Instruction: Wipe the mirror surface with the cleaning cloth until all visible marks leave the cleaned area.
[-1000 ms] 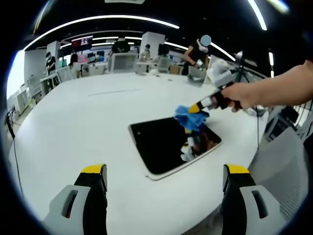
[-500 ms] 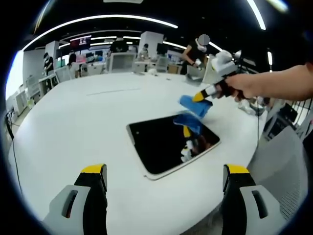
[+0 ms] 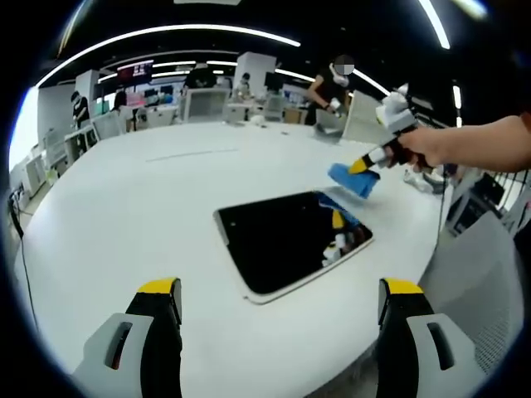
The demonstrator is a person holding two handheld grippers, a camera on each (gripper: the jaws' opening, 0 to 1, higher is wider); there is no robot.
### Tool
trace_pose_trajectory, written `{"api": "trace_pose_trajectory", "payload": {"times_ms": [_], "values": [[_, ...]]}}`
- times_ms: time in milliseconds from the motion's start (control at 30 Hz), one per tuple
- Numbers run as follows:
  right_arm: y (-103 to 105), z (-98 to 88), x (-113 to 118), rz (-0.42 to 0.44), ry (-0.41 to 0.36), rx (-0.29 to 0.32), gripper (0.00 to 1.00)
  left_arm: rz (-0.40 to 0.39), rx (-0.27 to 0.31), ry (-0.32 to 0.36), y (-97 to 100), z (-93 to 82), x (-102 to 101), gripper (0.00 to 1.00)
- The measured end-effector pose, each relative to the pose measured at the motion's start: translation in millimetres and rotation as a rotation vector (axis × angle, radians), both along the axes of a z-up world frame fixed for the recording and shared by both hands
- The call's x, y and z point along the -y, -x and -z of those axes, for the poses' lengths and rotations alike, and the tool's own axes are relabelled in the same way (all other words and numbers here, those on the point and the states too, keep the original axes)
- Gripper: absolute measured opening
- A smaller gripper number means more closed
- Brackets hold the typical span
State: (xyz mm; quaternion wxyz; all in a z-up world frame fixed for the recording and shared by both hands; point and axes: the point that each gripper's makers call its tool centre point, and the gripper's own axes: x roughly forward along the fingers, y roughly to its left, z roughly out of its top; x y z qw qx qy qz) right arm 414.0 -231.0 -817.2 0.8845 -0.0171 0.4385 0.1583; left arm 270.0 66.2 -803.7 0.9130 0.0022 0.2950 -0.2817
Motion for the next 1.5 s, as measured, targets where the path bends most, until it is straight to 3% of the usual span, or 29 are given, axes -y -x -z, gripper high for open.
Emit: {"api": "trace_pose_trajectory", "payload": {"times_ms": [300, 567, 767, 867, 967, 1167, 1367, 1433, 1500], "values": [[7.3, 22.0, 15.5, 0.018, 0.025, -0.029, 0.00, -0.001, -0.005, -0.011, 0.6, 1.1, -1.5, 0.99], [12.2, 42.2, 19.1, -0.033, 0.064, -0.033, 0.02, -0.007, -0.010, -0.011, 0.9, 1.7, -2.8, 0.99], [8.8, 43.1, 20.5, -0.082, 0.072, -0.005, 0.03, -0.011, -0.012, -0.010, 0.7, 1.9, -3.2, 0.99], [5.8, 43.1, 29.5, -0.074, 0.119, 0.010, 0.04, -0.009, -0.013, -0.011, 0.8, 2.3, -3.1, 0.99], [5.3, 43.2, 29.6, -0.053, 0.115, 0.007, 0.06, -0.012, -0.013, -0.011, 0.7, 2.5, -3.5, 0.99], [5.7, 42.6, 18.1, -0.081, 0.104, 0.022, 0.24, -0.015, -0.011, -0.013, 0.4, 2.2, -4.0, 0.99], [8.6, 43.7, -0.9, -0.162, 0.081, 0.043, 0.51, -0.017, -0.010, -0.020, 0.0, 2.3, -4.9, 0.99], [9.0, 41.9, -8.0, -0.150, 0.024, 0.042, 0.61, -0.022, -0.009, -0.018, -0.7, 2.3, -5.6, 0.99], [9.2, 35.4, -8.6, -0.136, 0.004, 0.046, 0.64, -0.028, -0.007, -0.019, -1.1, 2.1, -6.5, 0.99]]}}
